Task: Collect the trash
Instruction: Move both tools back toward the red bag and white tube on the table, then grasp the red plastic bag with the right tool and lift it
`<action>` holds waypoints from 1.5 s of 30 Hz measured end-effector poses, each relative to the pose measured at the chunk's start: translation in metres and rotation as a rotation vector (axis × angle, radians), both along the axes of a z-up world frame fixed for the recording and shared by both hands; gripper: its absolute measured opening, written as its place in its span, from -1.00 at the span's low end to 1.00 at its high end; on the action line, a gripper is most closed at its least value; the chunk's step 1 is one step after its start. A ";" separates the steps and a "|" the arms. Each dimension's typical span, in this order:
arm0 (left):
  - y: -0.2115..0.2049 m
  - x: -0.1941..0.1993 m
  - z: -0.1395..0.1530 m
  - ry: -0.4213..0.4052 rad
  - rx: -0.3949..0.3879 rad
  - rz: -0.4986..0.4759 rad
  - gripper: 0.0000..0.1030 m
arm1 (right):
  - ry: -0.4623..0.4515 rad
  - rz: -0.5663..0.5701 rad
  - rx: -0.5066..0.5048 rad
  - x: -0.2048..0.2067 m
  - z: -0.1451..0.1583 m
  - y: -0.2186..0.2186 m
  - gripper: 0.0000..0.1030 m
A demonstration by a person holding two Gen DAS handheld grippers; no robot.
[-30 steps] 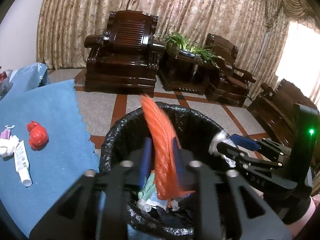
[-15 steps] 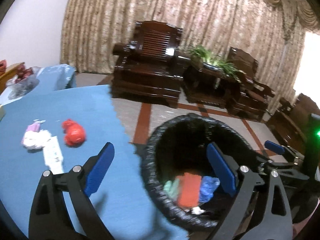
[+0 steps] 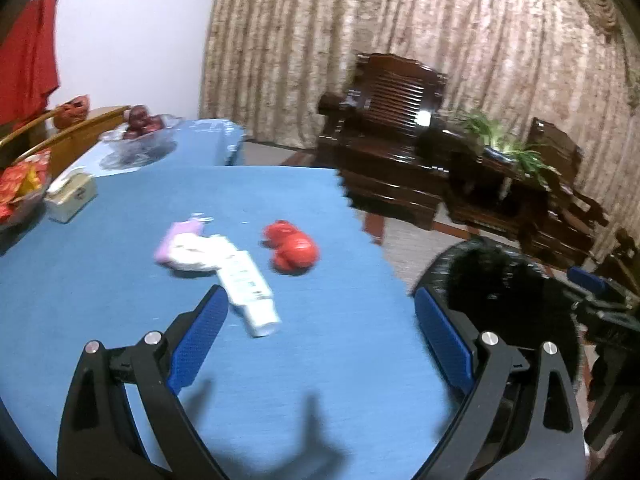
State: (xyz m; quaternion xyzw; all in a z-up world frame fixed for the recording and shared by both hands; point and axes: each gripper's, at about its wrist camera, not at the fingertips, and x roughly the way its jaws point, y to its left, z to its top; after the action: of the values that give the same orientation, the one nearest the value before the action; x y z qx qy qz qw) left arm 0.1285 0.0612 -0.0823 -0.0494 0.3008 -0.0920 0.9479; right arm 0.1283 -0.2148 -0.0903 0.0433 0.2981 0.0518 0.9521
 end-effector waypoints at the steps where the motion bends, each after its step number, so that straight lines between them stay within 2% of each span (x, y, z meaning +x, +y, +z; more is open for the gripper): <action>1: 0.009 0.000 -0.001 0.000 0.005 0.018 0.79 | -0.003 0.010 0.000 0.003 0.001 0.005 0.88; 14: 0.077 0.021 -0.014 0.014 0.031 0.170 0.79 | -0.025 0.140 0.006 0.070 -0.004 0.089 0.88; 26: 0.104 0.057 -0.041 0.040 0.029 0.219 0.79 | 0.058 0.184 -0.027 0.142 -0.051 0.153 0.88; 37: 0.118 0.078 -0.059 0.066 0.020 0.233 0.79 | 0.131 0.193 -0.067 0.197 -0.085 0.179 0.88; 41: 0.119 0.081 -0.061 0.069 0.021 0.231 0.79 | 0.148 0.200 -0.062 0.205 -0.091 0.180 0.88; 43: 0.119 0.082 -0.062 0.071 0.020 0.233 0.79 | 0.156 0.208 -0.060 0.207 -0.093 0.181 0.86; 45: 0.119 0.083 -0.062 0.072 0.018 0.235 0.79 | 0.169 0.221 -0.058 0.208 -0.095 0.181 0.74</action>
State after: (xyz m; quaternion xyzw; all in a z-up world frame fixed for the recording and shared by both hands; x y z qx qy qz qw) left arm 0.2118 0.1806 -0.1439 -0.0792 0.3278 0.0242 0.9411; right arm 0.3363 -0.0334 -0.1851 -0.0131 0.3815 0.1436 0.9130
